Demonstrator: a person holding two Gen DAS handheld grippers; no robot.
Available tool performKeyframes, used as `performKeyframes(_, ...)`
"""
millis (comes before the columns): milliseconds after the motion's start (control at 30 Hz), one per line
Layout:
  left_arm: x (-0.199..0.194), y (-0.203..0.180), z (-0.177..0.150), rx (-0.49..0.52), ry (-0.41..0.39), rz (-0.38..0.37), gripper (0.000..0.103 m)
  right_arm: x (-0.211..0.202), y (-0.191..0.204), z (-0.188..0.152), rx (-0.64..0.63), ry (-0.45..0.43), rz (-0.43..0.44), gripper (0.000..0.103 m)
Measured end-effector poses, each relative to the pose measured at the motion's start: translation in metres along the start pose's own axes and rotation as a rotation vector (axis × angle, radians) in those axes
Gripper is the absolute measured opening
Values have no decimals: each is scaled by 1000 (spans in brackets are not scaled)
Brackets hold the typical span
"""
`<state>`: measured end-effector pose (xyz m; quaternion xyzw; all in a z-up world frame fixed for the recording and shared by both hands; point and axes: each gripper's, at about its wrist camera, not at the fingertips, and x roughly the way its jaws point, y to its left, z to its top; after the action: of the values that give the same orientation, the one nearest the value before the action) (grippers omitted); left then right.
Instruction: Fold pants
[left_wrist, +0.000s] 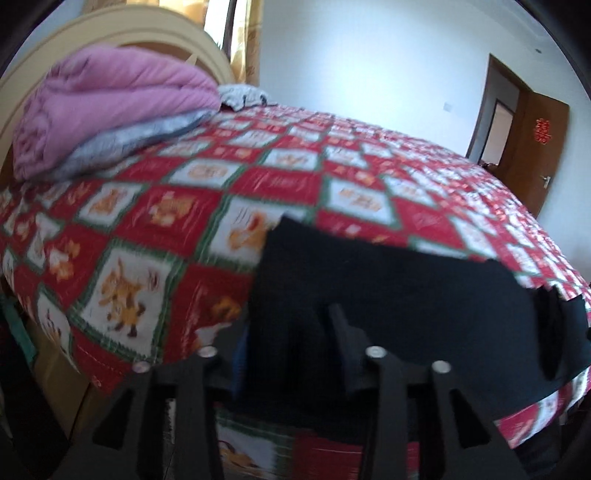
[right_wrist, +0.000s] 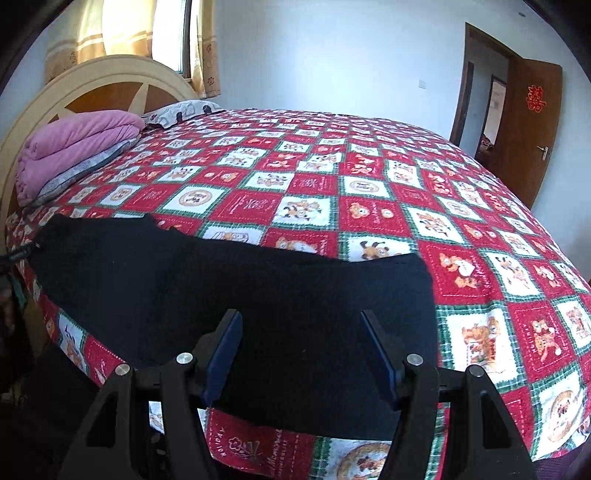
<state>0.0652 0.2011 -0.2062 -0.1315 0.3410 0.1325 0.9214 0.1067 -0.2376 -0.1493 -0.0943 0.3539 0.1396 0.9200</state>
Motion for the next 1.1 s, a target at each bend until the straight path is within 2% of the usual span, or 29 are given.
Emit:
performKeyframes(100, 0, 8, -4, -33, -20, 32, 78, 1, 4, -2, -9, 4, 3, 65)
performKeyframes(167, -3, 6, -4, -7, -27, 76, 85, 2, 6, -3, -16, 3, 6, 65)
performKeyframes(233, -3, 7, -6, -5, -23, 79, 85, 1, 7, -4, -19, 3, 9, 65)
performKeyframes(300, 1, 12, -9, -53, 6, 15, 72, 0, 7, -4, -20, -2, 12, 65)
performKeyframes(367, 0, 16, -14, -119, 15, -21, 65, 0, 7, -4, -19, -4, 12, 65)
performKeyframes(400, -1, 14, -15, -122, 18, -32, 49, 0, 6, -5, -17, -5, 11, 65)
performKeyframes(433, -2, 10, -15, -115, 23, -51, 46, 0, 6, -4, -16, -5, 11, 65)
performKeyframes(467, -4, 7, -14, -109, 22, -44, 34, 1, 6, -4, -15, -5, 10, 65)
performKeyframes(533, -6, 4, -11, -123, 24, -72, 24, 1, 5, -4, -11, -6, 11, 65)
performKeyframes(700, -19, 4, -3, -172, 10, -128, 20, -8, 0, 0, 8, -40, 9, 65)
performKeyframes(833, -40, -4, 13, -206, -27, -222, 20, -12, -7, 3, 35, -61, 4, 65)
performKeyframes(1100, -88, -62, 40, -110, -101, -383, 20, -24, -15, 9, 41, -67, -23, 65)
